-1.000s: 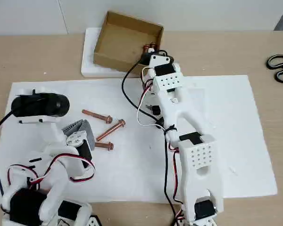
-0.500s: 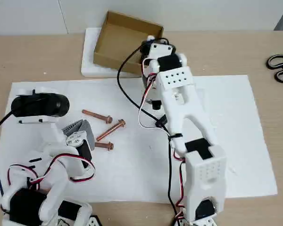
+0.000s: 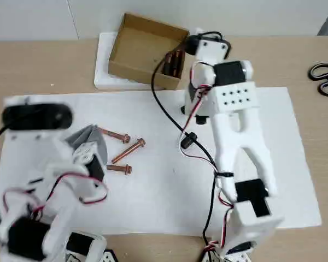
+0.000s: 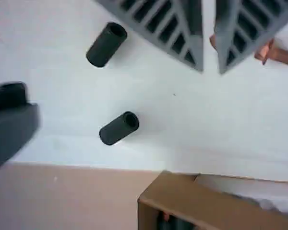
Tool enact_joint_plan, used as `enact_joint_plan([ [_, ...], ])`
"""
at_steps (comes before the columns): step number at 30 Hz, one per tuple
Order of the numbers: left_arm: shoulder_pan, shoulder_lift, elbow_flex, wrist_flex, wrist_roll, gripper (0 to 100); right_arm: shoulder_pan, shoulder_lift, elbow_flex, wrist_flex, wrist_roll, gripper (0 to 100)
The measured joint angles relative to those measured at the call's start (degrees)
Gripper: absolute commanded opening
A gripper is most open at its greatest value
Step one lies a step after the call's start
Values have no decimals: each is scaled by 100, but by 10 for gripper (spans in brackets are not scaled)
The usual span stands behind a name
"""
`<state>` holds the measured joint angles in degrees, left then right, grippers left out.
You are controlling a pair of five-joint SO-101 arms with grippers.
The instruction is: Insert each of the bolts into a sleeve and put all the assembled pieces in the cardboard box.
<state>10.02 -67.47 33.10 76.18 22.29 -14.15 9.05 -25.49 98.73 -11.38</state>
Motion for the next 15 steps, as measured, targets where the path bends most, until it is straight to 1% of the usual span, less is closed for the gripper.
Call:
enact_joint_plan([
  [3, 0, 642, -44, -53, -123, 6, 105, -457, 510, 0, 44, 3],
  [9, 9, 1600, -510, -70, -149, 6, 97, -1538, 1679, 0, 440, 3],
  [13, 18, 2119, -624, -70, -176, 6, 352, -2154, 2558, 0, 475, 3],
  [15, 18, 2365, -624, -53, -466, 6, 554, -2400, 2971, 0, 475, 3],
])
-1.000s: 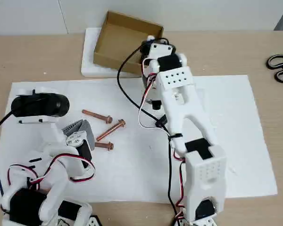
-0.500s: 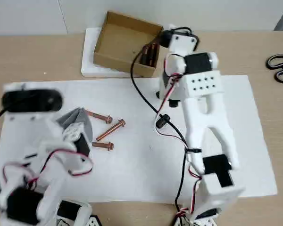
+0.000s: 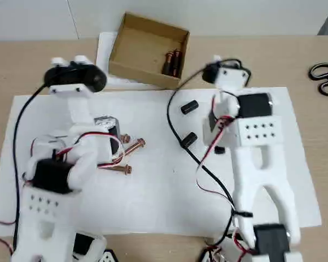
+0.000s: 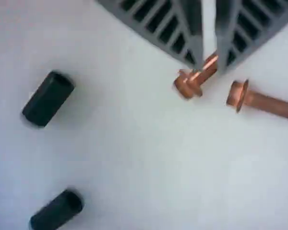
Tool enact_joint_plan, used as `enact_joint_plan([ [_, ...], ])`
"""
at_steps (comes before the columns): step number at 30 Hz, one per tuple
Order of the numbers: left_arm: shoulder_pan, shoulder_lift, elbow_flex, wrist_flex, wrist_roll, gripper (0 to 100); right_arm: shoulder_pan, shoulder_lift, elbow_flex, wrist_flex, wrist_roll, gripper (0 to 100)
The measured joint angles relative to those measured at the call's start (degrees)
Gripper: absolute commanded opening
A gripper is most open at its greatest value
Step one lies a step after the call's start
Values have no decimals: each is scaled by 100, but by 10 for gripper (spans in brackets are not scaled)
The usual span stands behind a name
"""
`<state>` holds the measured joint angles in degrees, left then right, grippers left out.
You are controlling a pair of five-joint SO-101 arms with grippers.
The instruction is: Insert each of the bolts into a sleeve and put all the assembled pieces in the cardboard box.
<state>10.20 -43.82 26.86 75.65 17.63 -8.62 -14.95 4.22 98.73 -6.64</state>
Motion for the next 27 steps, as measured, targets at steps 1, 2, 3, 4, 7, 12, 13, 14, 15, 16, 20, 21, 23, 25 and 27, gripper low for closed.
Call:
enact_joint_plan([
  [1, 0, 105, 0, 26, -281, 6, 97, -114, 185, 0, 0, 3],
  [2, 9, 193, 0, 88, -554, 6, 202, -220, 360, 0, 18, 3],
  [3, 53, 281, 0, 185, -888, 6, 299, -316, 519, 0, 26, 3],
  [4, 97, 343, 0, 281, -1187, 6, 396, -431, 659, 0, 26, 3],
  [7, 246, 396, 0, 624, -1881, 6, 598, -791, 1011, 0, 26, 3],
  [12, 440, 413, 0, 905, -2391, 6, 624, -1301, 1538, 0, 26, 3],
  [13, 457, 466, 0, 923, -2418, 6, 624, -1371, 1635, 0, 26, 3],
  [14, 457, 563, 0, 923, -2497, 6, 624, -1433, 1705, 0, 26, 3],
  [15, 466, 703, 0, 923, -2576, 6, 624, -1495, 1785, 0, 26, 3],
  [16, 466, 862, 0, 923, -2611, 6, 624, -1547, 1802, 0, 26, 3],
  [20, 466, 1705, -185, 958, -2673, 6, 624, -1644, 1837, 0, 26, 3],
  [21, 466, 1890, -316, 1002, -2681, 6, 624, -1644, 1837, 0, 26, 3],
  [23, 466, 2180, -659, 1134, -2681, 6, 624, -1644, 1837, 0, 26, 3],
  [25, 466, 2418, -1055, 1319, -2690, 6, 624, -1644, 1837, 0, 26, 3],
  [27, 466, 2655, -1398, 1512, -2778, 6, 624, -1644, 1837, 0, 26, 3],
])
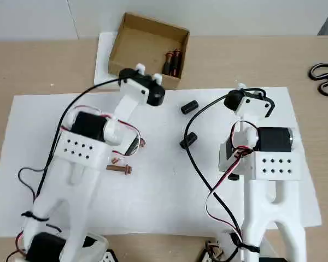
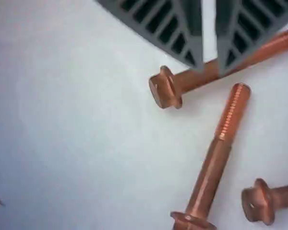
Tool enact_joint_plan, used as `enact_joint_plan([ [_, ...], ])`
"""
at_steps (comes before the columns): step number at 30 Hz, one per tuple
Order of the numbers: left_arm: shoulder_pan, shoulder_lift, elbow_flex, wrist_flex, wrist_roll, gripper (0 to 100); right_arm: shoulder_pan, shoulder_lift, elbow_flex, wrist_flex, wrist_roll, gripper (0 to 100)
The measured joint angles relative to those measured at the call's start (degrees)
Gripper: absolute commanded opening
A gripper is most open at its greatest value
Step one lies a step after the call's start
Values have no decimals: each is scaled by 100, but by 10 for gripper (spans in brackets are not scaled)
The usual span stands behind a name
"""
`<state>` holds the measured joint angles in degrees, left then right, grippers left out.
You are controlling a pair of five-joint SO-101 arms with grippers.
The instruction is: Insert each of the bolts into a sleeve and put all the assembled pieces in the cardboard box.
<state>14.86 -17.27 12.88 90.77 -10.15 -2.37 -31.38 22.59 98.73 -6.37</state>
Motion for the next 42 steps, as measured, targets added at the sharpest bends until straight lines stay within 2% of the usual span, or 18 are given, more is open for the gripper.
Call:
enact_joint_plan([
  [13, 62, 1653, -949, 598, -211, 6, 0, 0, 0, 0, 0, 3],
  [22, 62, 2716, -1521, 651, -273, 9, 0, 0, 0, 0, 0, 3],
  [27, 62, 3024, -1996, 642, -308, 111, 0, 0, 0, 0, 0, 3],
  [31, 62, 3147, -2092, 642, -440, 81, 0, 0, 0, 0, 0, 3],
  [42, -149, 3780, -2092, 466, -791, 81, 0, 0, 0, 0, 0, 3],
])
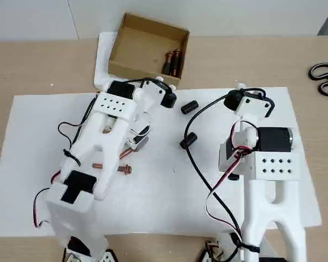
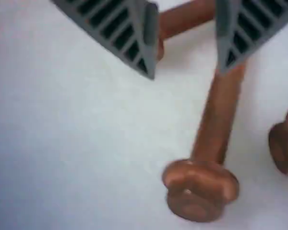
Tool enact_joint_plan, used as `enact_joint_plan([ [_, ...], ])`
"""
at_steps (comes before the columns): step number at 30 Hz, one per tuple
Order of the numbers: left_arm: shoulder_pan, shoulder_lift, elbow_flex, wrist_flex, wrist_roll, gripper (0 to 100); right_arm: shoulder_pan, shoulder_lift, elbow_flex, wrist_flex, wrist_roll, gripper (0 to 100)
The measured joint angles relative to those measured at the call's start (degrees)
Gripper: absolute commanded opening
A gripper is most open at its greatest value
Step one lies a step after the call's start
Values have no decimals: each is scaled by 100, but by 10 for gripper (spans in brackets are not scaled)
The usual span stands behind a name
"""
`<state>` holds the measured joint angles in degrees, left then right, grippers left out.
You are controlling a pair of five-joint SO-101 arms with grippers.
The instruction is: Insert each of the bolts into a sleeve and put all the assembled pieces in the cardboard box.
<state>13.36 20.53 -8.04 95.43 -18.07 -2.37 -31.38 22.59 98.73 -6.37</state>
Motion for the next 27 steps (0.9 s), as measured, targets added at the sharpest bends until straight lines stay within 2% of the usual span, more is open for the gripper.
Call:
enact_joint_plan([
  [10, -141, 167, 0, -167, -273, 82, 0, 0, 0, 0, 0, 3],
  [27, -114, 229, 0, -404, -299, 82, 0, 0, 0, 0, 9, 3],
])
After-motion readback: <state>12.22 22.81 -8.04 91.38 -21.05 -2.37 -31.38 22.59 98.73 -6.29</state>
